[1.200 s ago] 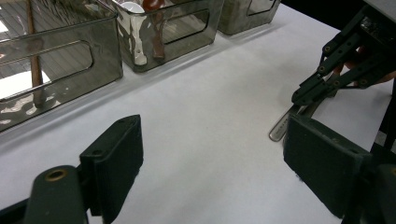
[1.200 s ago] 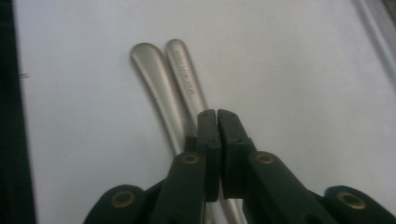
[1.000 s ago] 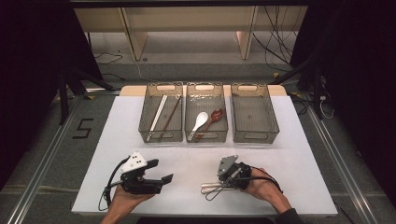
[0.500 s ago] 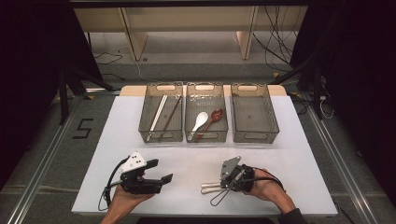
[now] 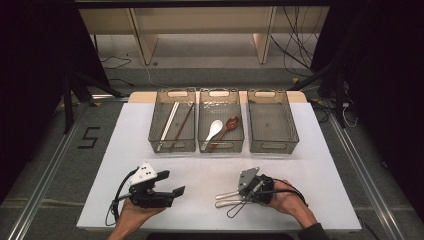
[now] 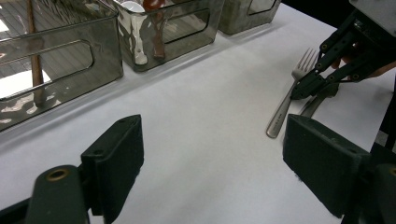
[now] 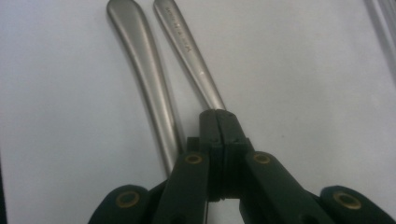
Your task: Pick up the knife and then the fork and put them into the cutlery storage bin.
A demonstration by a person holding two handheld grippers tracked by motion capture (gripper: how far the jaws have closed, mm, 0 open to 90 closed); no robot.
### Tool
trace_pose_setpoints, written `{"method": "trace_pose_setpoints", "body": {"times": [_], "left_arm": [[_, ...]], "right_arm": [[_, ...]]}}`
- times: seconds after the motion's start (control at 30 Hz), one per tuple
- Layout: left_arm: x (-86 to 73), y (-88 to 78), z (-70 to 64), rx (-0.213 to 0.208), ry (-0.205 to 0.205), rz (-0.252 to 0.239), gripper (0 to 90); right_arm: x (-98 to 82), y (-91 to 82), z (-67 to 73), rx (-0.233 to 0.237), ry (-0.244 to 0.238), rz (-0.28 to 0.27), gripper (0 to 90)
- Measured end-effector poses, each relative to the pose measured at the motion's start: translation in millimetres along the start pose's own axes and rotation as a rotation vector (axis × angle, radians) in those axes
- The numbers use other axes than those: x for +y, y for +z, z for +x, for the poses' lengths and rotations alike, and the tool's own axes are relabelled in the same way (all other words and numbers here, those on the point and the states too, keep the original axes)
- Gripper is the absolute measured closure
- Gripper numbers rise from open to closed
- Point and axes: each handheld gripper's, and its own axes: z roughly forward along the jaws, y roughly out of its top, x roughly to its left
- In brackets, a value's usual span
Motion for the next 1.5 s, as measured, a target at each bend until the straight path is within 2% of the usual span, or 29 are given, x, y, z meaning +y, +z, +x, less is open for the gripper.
{"method": "trace_pose_setpoints", "body": {"times": [0.47,0.57,0.67,0.73,0.8,0.83,0.97,1.2,1.33,1.5], "left_arm": [[0.1,0.1,0.6,0.000,-0.002,0.004,20.2],[0.0,-0.4,1.2,0.000,-0.004,0.001,20.2],[-0.1,-0.2,1.3,0.002,-0.004,0.002,20.2],[0.1,-0.6,1.1,0.000,-0.003,0.001,20.1],[-0.1,-0.7,1.3,0.001,-0.004,0.001,20.1],[-0.1,-0.7,1.3,0.002,-0.004,0.001,20.1],[0.0,-0.8,1.3,0.002,-0.005,0.001,20.0],[0.1,-1.3,1.7,-0.002,-0.005,0.000,19.6],[0.2,-1.3,1.1,0.000,-0.008,-0.007,19.3],[0.3,-1.7,1.6,-0.001,-0.010,-0.009,19.0]], "right_arm": [[-0.4,1.5,-6.6,-0.038,0.044,-0.005,90.0],[-0.9,-5.7,-7.8,0.009,0.061,-0.030,90.0],[1.4,-13.0,-6.1,0.023,0.049,-0.017,81.3],[3.0,-17.4,-4.4,0.054,0.052,-0.015,73.0],[4.0,-18.7,-2.2,0.071,0.043,0.009,67.8],[4.2,-17.8,-0.7,0.075,0.024,0.019,64.5],[6.4,-14.0,4.8,0.107,0.024,0.083,55.4],[7.6,-7.8,6.5,0.116,0.030,0.126,56.5],[7.9,-6.5,6.1,0.111,0.027,0.141,59.9],[9.2,-6.4,5.9,0.130,0.024,0.160,65.6]]}}
